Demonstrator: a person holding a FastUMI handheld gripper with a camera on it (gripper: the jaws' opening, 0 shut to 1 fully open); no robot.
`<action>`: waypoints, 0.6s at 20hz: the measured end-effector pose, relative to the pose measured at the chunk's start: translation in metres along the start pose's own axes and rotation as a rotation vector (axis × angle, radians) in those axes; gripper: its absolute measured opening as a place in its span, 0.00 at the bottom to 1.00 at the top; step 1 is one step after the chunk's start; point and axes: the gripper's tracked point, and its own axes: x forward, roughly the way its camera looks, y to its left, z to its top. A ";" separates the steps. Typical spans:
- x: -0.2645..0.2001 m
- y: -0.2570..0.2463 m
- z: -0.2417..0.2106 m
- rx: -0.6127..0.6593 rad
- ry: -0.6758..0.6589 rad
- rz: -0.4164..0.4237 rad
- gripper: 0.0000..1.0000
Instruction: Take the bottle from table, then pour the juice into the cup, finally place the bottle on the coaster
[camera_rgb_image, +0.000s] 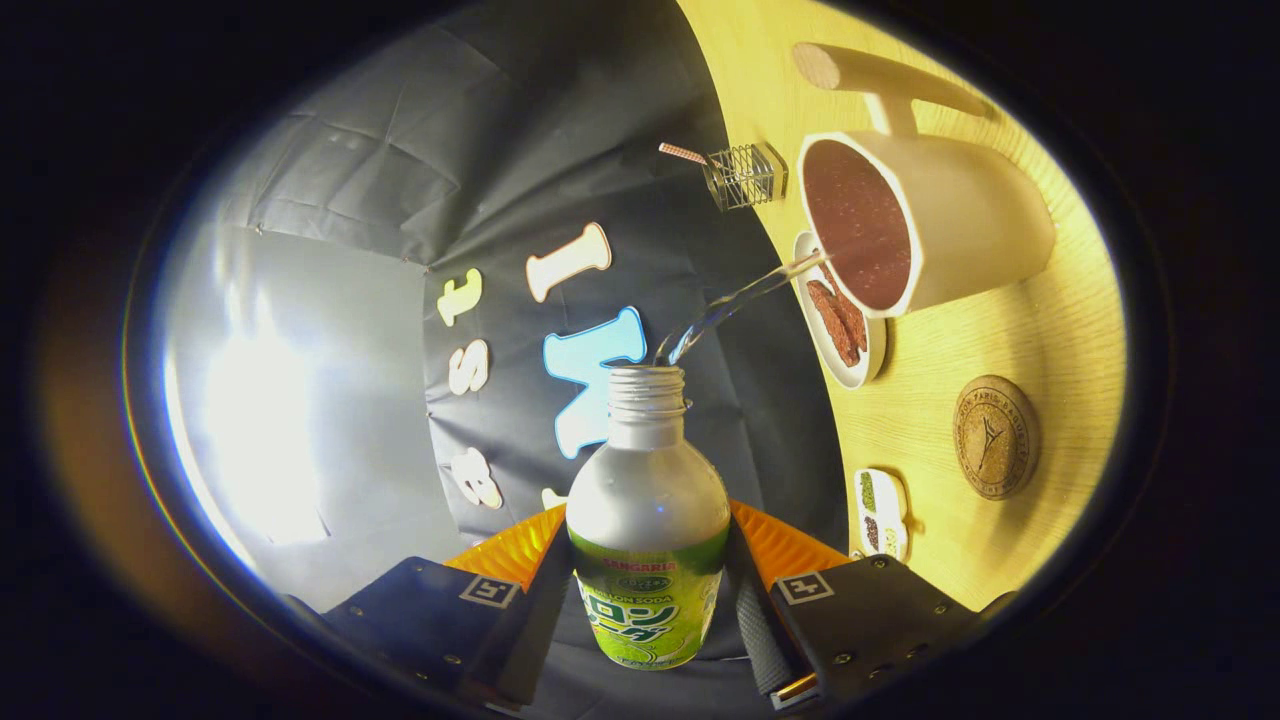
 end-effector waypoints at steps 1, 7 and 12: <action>0.000 0.001 0.000 -0.001 -0.001 0.003 0.78; 0.000 0.010 -0.004 0.014 -0.003 0.030 0.78; 0.002 0.016 -0.004 0.031 -0.007 0.051 0.78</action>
